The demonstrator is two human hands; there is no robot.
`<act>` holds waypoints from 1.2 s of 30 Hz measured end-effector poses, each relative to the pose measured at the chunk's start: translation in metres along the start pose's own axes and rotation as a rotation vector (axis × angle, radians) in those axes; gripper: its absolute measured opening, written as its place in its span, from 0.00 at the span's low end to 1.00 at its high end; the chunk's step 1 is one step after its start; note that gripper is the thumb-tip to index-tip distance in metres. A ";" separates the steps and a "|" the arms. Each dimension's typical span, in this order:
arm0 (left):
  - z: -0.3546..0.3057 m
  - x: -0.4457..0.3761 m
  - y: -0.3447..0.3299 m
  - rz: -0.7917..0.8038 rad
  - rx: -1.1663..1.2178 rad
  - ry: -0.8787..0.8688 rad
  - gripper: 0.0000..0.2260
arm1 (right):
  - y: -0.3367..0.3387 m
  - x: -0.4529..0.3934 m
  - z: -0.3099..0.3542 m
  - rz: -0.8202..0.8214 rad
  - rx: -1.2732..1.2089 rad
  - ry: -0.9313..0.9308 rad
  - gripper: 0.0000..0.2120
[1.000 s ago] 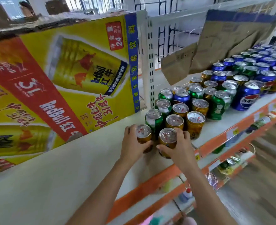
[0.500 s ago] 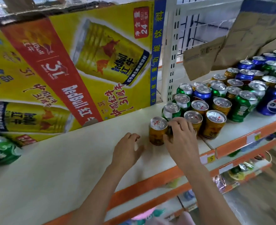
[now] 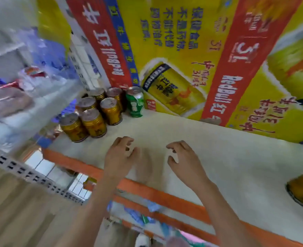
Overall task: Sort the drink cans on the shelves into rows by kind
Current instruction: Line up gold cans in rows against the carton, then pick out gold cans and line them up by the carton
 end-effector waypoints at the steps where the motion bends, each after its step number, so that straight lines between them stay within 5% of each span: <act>1: 0.013 0.002 0.011 -0.029 -0.004 0.044 0.16 | -0.011 -0.008 0.013 0.023 -0.006 0.028 0.16; 5: 0.060 0.005 0.051 -0.171 -0.040 0.150 0.13 | -0.050 -0.036 0.060 0.107 -0.018 0.100 0.16; 10: 0.098 -0.016 0.097 -0.395 -0.133 0.287 0.29 | -0.086 -0.068 0.114 0.139 -0.012 0.144 0.23; 16: 0.125 -0.043 0.106 -0.251 -0.156 0.259 0.34 | -0.124 -0.121 0.178 0.177 -0.097 0.159 0.36; 21: 0.129 -0.047 0.104 -0.259 -0.179 0.260 0.33 | -0.142 -0.136 0.182 0.144 -0.091 0.108 0.36; 31: 0.102 -0.022 0.084 -0.107 -0.034 0.269 0.32 | -0.104 -0.073 0.126 0.133 -0.190 0.007 0.35; 36: 0.051 -0.012 0.045 0.026 -0.006 0.129 0.31 | -0.059 -0.024 0.070 0.082 -0.215 -0.105 0.36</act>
Point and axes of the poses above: each hand's wrist, its own x-axis away from the middle knuckle, its own y-axis out of the back of the hand, z = x × y, the point moved 4 cm from there along -x, towards the middle knuckle, and after that the axes turned 12 degrees about -y, right-handed, at the moved point
